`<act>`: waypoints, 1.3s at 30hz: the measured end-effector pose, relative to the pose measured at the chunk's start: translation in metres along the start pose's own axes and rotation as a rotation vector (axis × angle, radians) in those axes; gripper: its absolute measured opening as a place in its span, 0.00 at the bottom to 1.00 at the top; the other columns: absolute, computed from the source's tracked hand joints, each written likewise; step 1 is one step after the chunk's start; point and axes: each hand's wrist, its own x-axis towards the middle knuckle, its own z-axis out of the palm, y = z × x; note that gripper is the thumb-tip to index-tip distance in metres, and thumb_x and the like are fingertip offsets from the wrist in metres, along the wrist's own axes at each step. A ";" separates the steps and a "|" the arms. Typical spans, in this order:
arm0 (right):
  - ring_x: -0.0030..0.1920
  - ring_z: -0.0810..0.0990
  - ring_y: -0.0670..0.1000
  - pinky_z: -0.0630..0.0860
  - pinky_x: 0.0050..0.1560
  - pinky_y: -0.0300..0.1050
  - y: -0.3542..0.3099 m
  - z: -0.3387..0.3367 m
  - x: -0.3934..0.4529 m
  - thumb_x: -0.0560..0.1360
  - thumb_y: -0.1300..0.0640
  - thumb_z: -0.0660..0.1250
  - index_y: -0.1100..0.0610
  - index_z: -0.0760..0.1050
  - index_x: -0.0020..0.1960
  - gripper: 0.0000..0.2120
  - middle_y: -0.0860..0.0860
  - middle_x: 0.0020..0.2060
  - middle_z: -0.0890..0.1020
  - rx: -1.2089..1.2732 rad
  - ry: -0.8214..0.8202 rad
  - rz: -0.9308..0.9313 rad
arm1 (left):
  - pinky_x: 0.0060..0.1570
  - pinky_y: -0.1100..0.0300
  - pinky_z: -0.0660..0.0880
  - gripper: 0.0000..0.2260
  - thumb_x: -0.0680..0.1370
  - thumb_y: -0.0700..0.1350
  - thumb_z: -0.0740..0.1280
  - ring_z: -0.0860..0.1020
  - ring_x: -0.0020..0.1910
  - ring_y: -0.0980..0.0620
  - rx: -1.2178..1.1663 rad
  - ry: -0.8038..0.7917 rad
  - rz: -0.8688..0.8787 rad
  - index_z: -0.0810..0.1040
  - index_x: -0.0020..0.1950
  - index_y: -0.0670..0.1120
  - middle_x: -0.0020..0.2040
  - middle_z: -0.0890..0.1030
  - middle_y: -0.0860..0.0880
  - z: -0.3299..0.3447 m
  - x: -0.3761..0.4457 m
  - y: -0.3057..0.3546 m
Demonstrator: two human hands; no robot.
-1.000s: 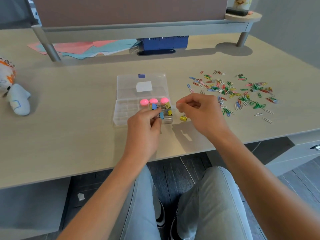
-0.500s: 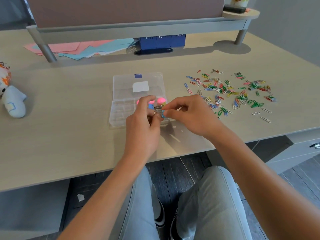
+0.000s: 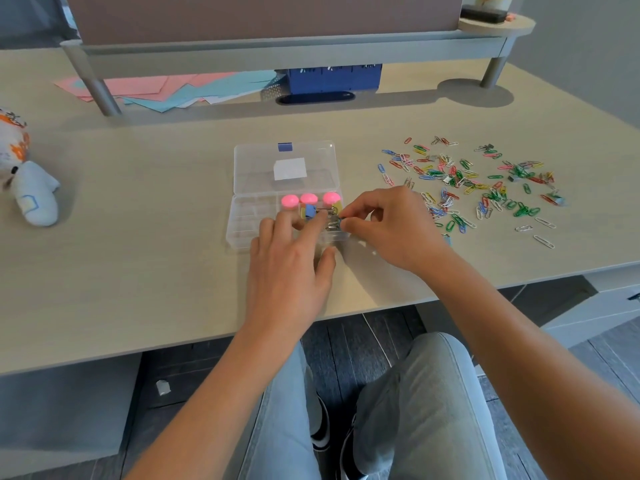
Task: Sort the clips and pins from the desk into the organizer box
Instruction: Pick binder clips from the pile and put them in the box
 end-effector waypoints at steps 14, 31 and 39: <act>0.37 0.74 0.44 0.76 0.44 0.46 -0.008 -0.009 -0.004 0.75 0.56 0.71 0.49 0.85 0.52 0.07 0.42 0.39 0.81 -0.225 -0.008 -0.146 | 0.49 0.48 0.70 0.18 0.78 0.51 0.63 0.70 0.54 0.44 0.176 -0.052 0.033 0.77 0.67 0.52 0.58 0.73 0.46 0.000 -0.003 0.003; 0.43 0.78 0.54 0.77 0.41 0.50 -0.015 -0.015 -0.011 0.77 0.57 0.65 0.49 0.85 0.56 0.12 0.49 0.44 0.80 -0.453 -0.134 -0.256 | 0.49 0.48 0.70 0.18 0.79 0.54 0.61 0.71 0.55 0.44 0.216 -0.070 0.050 0.76 0.67 0.53 0.64 0.71 0.45 0.001 -0.003 0.003; 0.38 0.77 0.46 0.76 0.42 0.45 0.020 -0.047 -0.039 0.77 0.60 0.67 0.51 0.84 0.53 0.09 0.42 0.39 0.79 -0.196 0.175 0.023 | 0.48 0.50 0.71 0.17 0.75 0.47 0.67 0.72 0.56 0.44 0.074 0.020 0.112 0.77 0.63 0.46 0.57 0.74 0.47 0.008 0.000 0.021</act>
